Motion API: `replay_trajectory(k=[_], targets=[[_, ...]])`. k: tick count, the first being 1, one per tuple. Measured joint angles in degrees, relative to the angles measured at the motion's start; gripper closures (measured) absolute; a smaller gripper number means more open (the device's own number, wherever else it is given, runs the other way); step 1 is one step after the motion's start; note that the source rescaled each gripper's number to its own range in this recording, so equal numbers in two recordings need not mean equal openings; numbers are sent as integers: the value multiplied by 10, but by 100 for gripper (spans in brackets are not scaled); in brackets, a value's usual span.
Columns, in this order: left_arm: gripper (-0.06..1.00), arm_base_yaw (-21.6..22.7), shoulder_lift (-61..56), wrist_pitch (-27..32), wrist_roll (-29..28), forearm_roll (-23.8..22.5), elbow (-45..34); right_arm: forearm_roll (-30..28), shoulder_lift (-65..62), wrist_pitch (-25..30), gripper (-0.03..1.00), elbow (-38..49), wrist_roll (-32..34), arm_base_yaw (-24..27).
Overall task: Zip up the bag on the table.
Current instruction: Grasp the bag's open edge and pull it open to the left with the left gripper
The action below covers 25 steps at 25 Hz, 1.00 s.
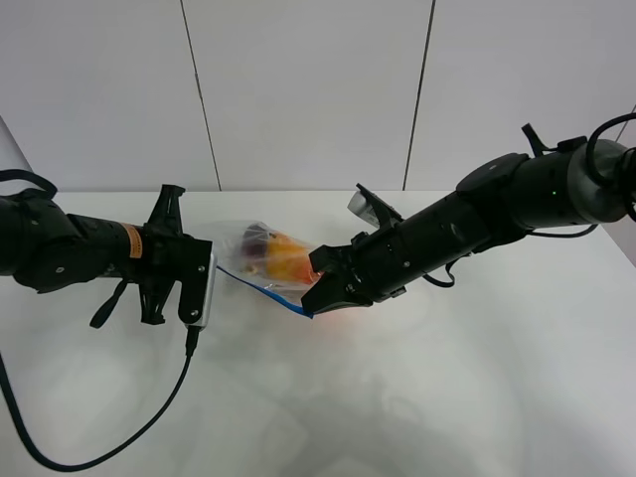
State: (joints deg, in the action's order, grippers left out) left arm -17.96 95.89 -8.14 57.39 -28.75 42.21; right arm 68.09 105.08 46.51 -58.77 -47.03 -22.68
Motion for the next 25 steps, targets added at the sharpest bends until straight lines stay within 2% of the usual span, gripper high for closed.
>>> replay_trajectory(k=[16, 25], targets=[[94, 77, 0, -9, -25, 0, 0, 2, 0, -10, 97, 0, 0, 0], [94, 90, 0, -9, -26, 0, 0, -1, 0, -11, 97, 0, 0, 0]])
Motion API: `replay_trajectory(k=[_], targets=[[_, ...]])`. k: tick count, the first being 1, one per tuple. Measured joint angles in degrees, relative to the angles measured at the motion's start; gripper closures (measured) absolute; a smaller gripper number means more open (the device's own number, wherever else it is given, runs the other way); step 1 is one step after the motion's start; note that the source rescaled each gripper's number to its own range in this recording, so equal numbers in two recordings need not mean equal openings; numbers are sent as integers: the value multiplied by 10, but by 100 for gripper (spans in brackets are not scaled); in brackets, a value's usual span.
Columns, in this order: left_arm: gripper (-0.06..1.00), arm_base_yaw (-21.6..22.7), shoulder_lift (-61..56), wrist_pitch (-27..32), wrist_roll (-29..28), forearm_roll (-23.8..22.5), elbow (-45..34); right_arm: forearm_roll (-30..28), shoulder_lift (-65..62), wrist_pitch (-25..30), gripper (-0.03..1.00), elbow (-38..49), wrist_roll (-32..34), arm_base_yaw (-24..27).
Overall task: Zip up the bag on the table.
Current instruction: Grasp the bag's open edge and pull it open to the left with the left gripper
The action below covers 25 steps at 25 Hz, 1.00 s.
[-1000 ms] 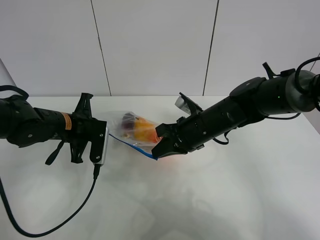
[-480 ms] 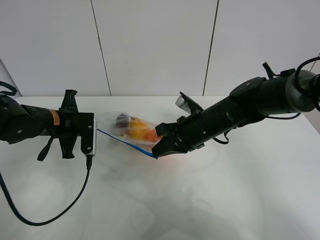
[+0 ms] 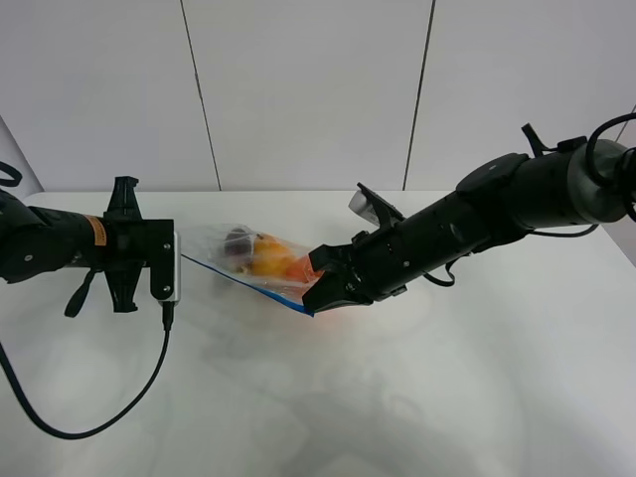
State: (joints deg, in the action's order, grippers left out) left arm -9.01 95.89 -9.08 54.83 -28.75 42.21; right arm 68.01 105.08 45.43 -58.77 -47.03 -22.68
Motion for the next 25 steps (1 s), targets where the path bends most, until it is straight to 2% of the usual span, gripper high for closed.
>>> replay_trajectory(k=[6, 17, 25], targets=[[94, 25, 0, 1, -1, -1, 0, 1, 0, 0, 97, 0, 0, 0], [94, 28, 0, 10, -1, 0, 0, -3, 0, 0, 97, 0, -1, 0], [94, 28, 0, 10, -1, 37, 0, -4, 0, -1, 97, 0, -1, 0]])
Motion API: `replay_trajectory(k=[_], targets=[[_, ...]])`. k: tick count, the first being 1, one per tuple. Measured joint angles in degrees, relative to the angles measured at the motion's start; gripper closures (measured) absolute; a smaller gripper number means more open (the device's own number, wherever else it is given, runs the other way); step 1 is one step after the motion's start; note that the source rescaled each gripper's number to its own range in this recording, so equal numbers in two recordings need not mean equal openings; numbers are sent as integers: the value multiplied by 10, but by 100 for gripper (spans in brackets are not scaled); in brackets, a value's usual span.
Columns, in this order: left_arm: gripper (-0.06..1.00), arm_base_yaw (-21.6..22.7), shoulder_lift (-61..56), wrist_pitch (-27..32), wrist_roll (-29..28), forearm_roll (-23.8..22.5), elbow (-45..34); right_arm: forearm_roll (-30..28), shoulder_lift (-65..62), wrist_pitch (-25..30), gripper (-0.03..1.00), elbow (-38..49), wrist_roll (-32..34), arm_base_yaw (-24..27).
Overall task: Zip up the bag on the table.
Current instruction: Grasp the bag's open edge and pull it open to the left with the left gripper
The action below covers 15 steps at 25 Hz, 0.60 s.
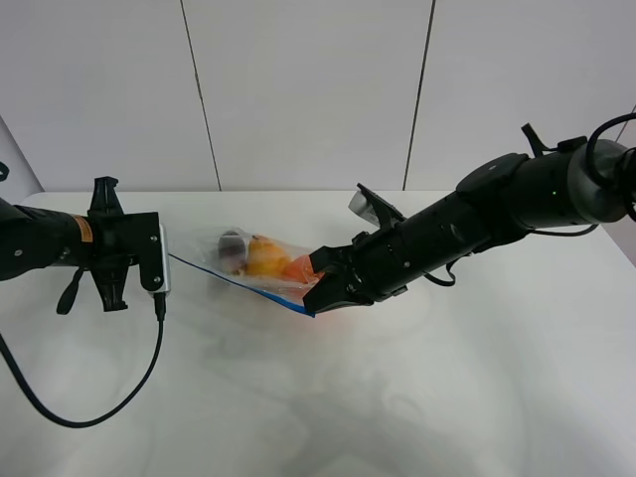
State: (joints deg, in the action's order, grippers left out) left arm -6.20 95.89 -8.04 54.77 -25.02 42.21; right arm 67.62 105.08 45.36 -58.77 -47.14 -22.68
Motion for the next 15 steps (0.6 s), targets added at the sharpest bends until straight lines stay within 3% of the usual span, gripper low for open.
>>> replay_trajectory(k=[6, 15], targets=[[94, 0, 0, 0, 0, 69, 0, 0, 0, 0, 97, 0, 0, 0], [94, 0, 0, 0, 0, 82, 0, 0, 0, -1, 97, 0, 0, 0]])
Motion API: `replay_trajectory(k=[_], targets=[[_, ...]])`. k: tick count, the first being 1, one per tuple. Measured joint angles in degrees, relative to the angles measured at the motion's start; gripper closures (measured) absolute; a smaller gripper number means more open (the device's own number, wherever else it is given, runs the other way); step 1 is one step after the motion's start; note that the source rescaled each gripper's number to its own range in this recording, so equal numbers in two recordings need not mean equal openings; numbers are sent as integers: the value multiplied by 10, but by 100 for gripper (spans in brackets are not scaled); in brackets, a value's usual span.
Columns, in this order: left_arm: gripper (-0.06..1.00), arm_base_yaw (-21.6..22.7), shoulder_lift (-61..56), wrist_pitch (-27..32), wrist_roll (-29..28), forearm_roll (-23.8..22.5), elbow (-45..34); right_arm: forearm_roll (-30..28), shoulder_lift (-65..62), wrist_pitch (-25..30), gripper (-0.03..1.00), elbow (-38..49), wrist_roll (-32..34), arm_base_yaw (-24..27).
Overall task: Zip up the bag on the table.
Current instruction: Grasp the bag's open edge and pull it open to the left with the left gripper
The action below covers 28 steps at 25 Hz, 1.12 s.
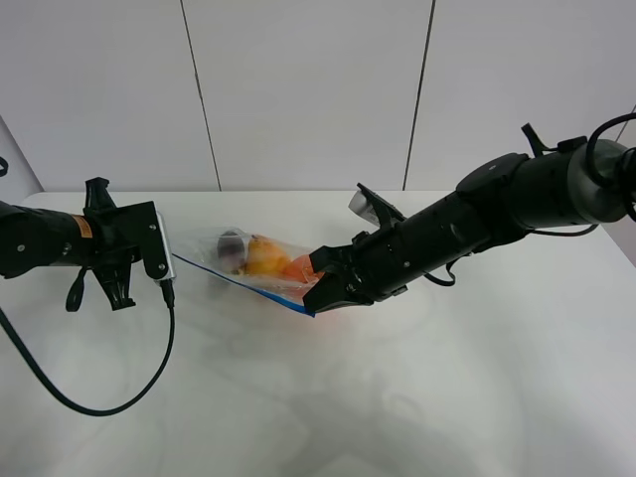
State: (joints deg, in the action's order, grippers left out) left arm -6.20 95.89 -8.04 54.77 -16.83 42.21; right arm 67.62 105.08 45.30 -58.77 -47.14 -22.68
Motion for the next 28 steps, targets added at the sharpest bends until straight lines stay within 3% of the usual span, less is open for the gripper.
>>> replay_trajectory(k=[9, 12, 20, 25, 28], targets=[[91, 0, 0, 0, -2, 1, 0, -3, 0, -1, 97, 0, 0, 0], [82, 4, 0, 0, -20, 1, 0, -6, 0, -1, 97, 0, 0, 0], [41, 5, 0, 0, -76, 2, 0, -9, 0, -1, 97, 0, 0, 0], [33, 5, 0, 0, -139, 11, 0, -9, 0, -1, 97, 0, 0, 0], [32, 9, 0, 0, -184, 44, 0, -9, 0, -1, 97, 0, -1, 0]])
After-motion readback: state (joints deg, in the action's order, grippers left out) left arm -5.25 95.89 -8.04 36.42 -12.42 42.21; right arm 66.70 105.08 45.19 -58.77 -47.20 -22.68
